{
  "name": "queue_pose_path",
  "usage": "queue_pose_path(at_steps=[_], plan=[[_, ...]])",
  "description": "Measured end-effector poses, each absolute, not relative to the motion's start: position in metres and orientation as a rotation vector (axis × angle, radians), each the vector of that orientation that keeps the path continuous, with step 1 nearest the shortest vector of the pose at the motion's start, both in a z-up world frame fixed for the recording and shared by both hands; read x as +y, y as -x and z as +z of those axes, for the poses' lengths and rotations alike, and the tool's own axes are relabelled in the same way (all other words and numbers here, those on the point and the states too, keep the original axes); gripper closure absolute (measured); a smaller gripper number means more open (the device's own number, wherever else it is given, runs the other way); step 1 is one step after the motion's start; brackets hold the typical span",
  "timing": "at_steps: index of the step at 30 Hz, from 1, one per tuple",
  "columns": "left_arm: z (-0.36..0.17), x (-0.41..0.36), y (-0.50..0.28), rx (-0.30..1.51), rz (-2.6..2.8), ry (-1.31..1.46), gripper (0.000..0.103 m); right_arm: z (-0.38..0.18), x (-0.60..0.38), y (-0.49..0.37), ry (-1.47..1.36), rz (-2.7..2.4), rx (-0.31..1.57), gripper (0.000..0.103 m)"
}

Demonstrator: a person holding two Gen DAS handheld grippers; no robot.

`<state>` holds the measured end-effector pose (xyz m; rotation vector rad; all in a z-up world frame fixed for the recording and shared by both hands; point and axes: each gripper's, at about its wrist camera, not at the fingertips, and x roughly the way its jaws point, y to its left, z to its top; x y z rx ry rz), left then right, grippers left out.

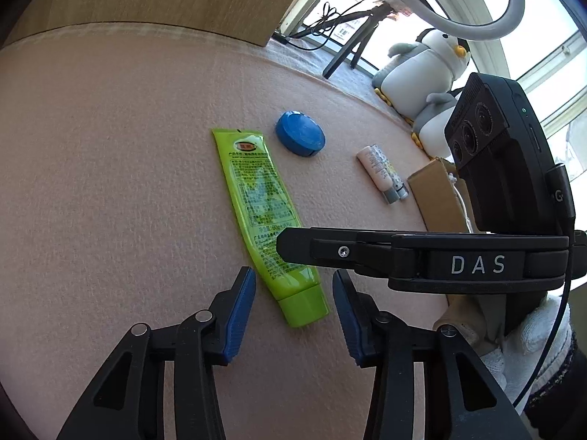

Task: Organize objects
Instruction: 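Move the right tool to the green tube and grasp it, then carry the green tube with the right tool into the box and release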

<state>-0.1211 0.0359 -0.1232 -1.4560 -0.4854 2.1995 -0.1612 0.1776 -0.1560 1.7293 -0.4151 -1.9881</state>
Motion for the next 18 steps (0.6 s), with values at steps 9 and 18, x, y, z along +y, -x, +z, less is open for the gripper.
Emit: queue_pose_path(at_steps=[9,18], plan=[[-0.127,0.035,0.124,-0.504,2.197,1.461,0.061,-0.158,0.179,0.159,-1.713,-1.974,-0.454,0.081],[-0.107,0.042,0.115,-0.511,2.203,1.420,0.061,-0.137,0.193,0.149,-1.657,-1.992,-0.510,0.083]])
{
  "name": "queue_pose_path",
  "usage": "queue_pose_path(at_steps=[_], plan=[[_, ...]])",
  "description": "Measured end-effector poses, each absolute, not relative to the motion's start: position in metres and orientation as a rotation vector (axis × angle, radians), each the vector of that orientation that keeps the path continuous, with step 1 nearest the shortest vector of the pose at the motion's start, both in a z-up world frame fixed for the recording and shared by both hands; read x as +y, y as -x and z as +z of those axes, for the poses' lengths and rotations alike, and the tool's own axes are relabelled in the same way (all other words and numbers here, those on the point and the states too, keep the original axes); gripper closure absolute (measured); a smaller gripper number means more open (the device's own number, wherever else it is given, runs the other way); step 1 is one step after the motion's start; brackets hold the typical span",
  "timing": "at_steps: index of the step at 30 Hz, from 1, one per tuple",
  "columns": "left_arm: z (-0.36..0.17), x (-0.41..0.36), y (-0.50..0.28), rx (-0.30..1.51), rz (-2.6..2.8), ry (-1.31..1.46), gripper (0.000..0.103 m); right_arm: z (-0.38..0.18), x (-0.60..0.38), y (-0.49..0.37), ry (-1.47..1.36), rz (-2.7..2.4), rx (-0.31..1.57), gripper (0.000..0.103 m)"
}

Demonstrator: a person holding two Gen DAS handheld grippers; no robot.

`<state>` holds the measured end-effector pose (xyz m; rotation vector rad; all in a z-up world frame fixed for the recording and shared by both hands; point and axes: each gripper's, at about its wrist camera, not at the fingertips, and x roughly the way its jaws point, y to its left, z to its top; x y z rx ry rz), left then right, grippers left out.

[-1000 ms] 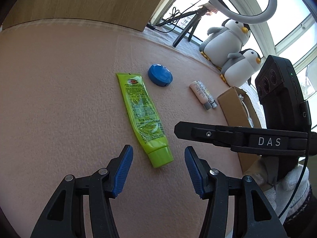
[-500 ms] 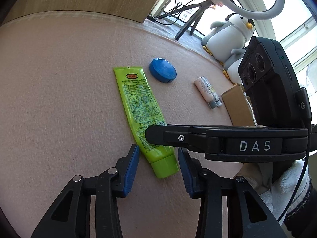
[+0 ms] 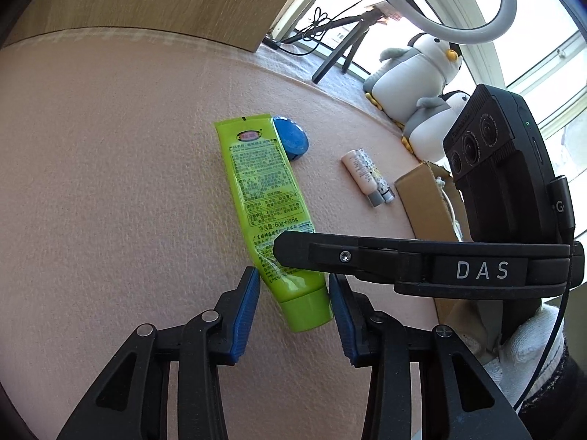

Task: Organize objects
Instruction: 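Carry the green tube with the right tool into the box and release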

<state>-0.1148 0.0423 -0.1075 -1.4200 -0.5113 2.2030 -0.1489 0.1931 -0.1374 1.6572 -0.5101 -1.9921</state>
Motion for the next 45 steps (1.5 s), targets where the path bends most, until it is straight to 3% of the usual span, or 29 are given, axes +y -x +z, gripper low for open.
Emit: queue_pose_path(at_steps=[21,34,45], plan=[[-0.030,0.190,0.081,-0.355,2.103,1.229,0.061,-0.061,0.345,0.080,-1.481,-2.228,-0.700,0.084],[-0.030,0.314,0.060,-0.238,1.965,1.205,0.061,-0.062,0.450,0.030,-1.480,-2.343,-0.832,0.084],[-0.030,0.355,0.053,-0.198,1.941,1.199,0.061,-0.062,0.482,0.018,-1.478,-2.400,-0.832,0.083]])
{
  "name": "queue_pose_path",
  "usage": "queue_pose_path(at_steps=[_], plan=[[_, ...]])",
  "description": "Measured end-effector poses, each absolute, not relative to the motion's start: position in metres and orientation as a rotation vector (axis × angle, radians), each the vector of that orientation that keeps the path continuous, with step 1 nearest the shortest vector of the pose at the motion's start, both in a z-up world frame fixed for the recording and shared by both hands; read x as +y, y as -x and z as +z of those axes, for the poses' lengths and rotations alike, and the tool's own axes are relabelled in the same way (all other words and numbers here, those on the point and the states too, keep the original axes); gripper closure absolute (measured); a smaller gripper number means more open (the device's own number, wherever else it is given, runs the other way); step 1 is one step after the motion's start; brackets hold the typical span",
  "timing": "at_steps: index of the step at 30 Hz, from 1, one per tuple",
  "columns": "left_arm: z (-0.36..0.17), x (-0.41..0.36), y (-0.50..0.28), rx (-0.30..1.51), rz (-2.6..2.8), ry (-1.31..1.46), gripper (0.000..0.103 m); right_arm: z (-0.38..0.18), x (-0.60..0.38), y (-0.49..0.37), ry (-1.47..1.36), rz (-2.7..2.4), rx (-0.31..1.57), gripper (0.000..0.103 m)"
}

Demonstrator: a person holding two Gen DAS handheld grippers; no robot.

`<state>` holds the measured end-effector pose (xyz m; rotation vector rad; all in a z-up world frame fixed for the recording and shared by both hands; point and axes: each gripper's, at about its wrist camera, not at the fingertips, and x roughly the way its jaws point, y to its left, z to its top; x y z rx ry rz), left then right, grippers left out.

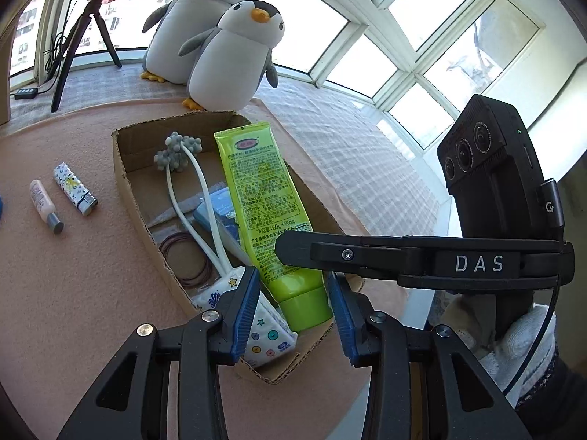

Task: Organize objects
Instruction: 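Carry the green tube with the right tool into the box and release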

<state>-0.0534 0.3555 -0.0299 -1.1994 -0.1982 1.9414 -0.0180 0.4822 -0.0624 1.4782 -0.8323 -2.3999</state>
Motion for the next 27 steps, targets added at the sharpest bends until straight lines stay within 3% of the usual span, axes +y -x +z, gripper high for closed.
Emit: queue_pose_path(at_steps=[2,3,4,27], plan=[[-0.029,0.355,0.054,-0.185,1.971,1.208,0.048,-0.060,0.485,0.018,-1.502,-2.452,-0.801,0.064],[-0.030,0.353,0.052,-0.180,1.980,1.218,0.031,-0.059,0.486,0.017,-1.493,-2.473,-0.797,0.052],[-0.030,0.350,0.053,-0.183,1.994,1.216,0.028,-0.057,0.488,0.016,-1.479,-2.486,-0.799,0.050],[-0.047,0.254,0.052,-0.178,2.147,1.322,0.027,-0.060,0.440,0.033,-1.479,-2.457,-0.682,0.049]])
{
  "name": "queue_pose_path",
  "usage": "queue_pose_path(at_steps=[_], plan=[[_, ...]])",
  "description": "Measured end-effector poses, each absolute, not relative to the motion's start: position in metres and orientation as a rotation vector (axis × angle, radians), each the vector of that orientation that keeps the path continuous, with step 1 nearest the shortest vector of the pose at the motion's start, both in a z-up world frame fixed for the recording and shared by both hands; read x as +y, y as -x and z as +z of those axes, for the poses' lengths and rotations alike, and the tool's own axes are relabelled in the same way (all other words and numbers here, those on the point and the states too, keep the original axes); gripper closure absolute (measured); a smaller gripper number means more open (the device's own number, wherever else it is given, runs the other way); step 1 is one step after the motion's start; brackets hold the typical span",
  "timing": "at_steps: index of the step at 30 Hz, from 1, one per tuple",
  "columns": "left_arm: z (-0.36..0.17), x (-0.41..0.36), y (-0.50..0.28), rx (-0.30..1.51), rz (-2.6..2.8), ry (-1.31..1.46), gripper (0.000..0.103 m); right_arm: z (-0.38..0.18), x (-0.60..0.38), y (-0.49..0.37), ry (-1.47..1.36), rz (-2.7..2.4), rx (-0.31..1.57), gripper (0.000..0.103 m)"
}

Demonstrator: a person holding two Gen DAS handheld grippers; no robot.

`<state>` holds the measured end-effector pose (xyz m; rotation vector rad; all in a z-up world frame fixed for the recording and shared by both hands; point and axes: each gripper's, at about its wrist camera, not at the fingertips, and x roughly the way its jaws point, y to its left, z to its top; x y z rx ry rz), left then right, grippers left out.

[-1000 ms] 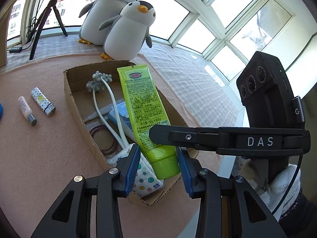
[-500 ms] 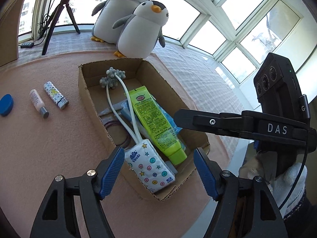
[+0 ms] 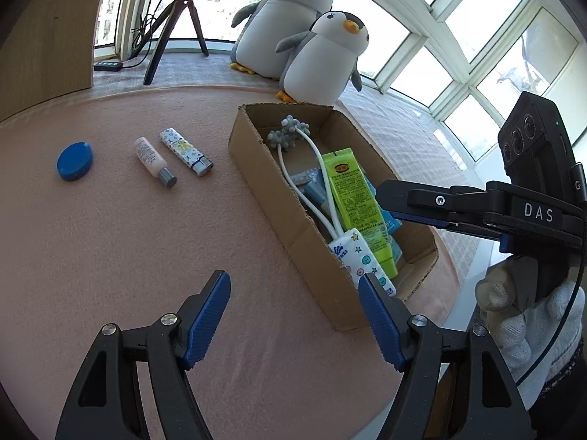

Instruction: Organize objects

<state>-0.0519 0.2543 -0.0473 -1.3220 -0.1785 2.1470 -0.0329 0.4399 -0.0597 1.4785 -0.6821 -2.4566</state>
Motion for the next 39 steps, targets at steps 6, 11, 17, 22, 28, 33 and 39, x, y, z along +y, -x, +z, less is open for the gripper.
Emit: queue_pose_path(at_steps=[6,11,17,22,28,33,39], plan=[[-0.058,0.186,0.050,-0.139,2.298,1.397,0.027,-0.061,0.413,0.046,-1.478,-2.444,-0.621,0.049],[-0.071,0.127,0.058,-0.130,2.419,1.481,0.026,-0.064,0.384,0.061,-1.494,-2.442,-0.534,0.049],[-0.063,0.082,0.088,-0.162,2.515,1.467,0.026,-0.069,0.353,0.077,-1.502,-2.426,-0.489,0.049],[-0.049,0.078,0.133,-0.183,2.532,1.416,0.026,-0.069,0.333,0.079,-1.496,-2.420,-0.488,0.049],[-0.055,0.088,0.201,-0.249,2.532,1.409,0.027,-0.070,0.326,0.056,-1.495,-2.423,-0.514,0.049],[-0.079,0.093,0.245,-0.281,2.550,1.470,0.036,-0.071,0.337,0.032,-1.513,-2.435,-0.564,0.049],[-0.103,0.110,0.271,-0.215,2.519,1.541,0.040,-0.074,0.363,0.012,-1.538,-2.479,-0.641,0.049]])
